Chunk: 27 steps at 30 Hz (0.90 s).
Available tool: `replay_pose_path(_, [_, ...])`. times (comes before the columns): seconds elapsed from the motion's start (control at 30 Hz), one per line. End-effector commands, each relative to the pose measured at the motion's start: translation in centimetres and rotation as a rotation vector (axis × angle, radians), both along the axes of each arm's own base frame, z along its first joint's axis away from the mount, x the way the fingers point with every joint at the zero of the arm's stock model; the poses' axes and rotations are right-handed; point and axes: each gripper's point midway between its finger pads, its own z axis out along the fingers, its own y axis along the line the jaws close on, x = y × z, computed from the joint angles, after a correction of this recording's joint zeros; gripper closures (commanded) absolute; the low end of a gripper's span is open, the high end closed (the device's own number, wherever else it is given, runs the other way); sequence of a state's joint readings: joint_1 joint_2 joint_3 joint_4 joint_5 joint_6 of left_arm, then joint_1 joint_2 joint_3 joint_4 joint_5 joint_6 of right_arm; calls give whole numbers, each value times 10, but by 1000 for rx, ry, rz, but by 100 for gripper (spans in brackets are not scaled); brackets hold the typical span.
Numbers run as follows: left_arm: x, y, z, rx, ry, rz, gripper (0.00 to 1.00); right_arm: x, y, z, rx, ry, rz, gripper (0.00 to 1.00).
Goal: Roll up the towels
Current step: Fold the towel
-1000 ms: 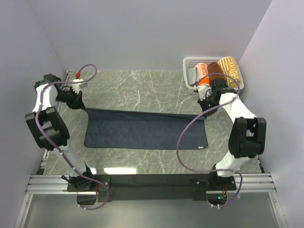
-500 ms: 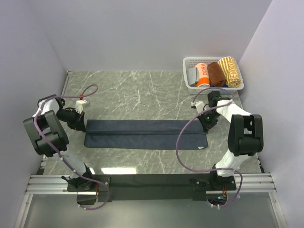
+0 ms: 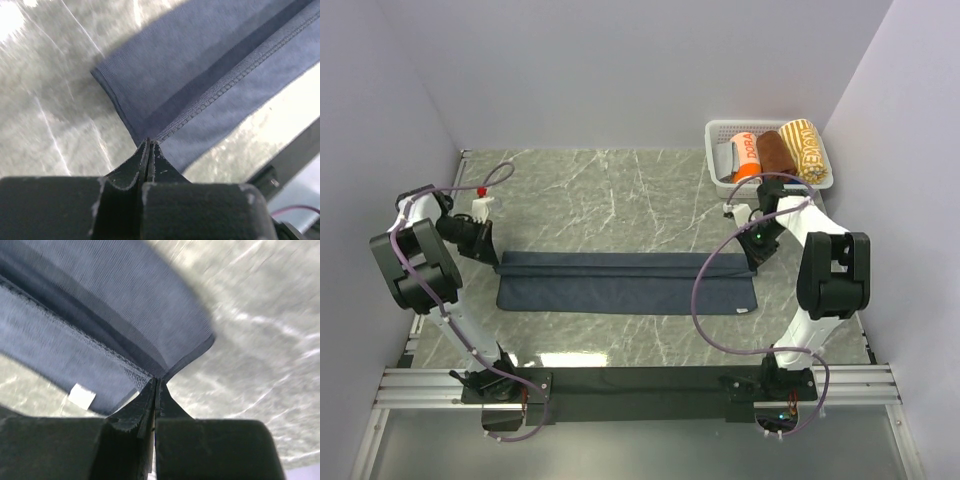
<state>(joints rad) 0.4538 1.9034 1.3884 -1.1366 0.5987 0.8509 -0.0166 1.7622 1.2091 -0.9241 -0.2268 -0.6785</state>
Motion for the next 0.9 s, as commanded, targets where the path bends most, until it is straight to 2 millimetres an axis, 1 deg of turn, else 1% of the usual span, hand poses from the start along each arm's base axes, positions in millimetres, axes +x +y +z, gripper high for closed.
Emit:
replay_pose_path(0.0, [-21, 6, 19, 35, 70, -10, 99, -21, -11, 20, -38, 26, 27, 100])
replay_pose_path(0.03, [-30, 5, 22, 35, 88, -33, 99, -25, -12, 24, -40, 26, 33, 100])
replay_pose_path(0.07, [-38, 9, 21, 51, 105, -37, 99, -32, -12, 25, -43, 43, 38, 100])
replay_pose_path(0.17, [-55, 10, 30, 61, 126, -60, 99, -50, -13, 22, -44, 77, 54, 100])
replay_pose_path(0.2, [-57, 11, 31, 68, 129, -57, 99, -54, -13, 23, -46, 79, 55, 100])
replay_pose_path(0.27, [-65, 12, 32, 83, 128, -60, 99, -64, -14, 19, -49, 102, 65, 100])
replay_pose_path(0.33, [-70, 13, 27, 96, 141, -70, 99, -69, -14, 15, -50, 116, 67, 100])
replay_pose_path(0.4, [-69, 11, 15, 80, 170, -40, 99, -70, -13, 4, -49, 141, 55, 100])
replay_pose_path(0.43, [-66, 10, 11, 67, 178, -24, 99, -66, -12, 0, -49, 136, 51, 100])
replay_pose_path(0.47, [-59, 13, 1, 65, 172, -6, 99, -64, -12, -4, -50, 142, 33, 100])
replay_pose_path(0.5, [-54, 13, -3, 61, 181, 36, 99, -62, -13, -12, -56, 158, 26, 100])
replay_pose_path(0.6, [-41, 16, -19, 59, 198, 106, 99, -51, -18, -23, -85, 151, 6, 100])
replay_pose_path(0.7, [-36, 18, -32, 56, 223, 152, 99, -45, -19, -28, -95, 161, -8, 100])
replay_pose_path(0.87, [-36, 17, -41, 55, 242, 173, 99, -38, -18, -28, -90, 158, -20, 100])
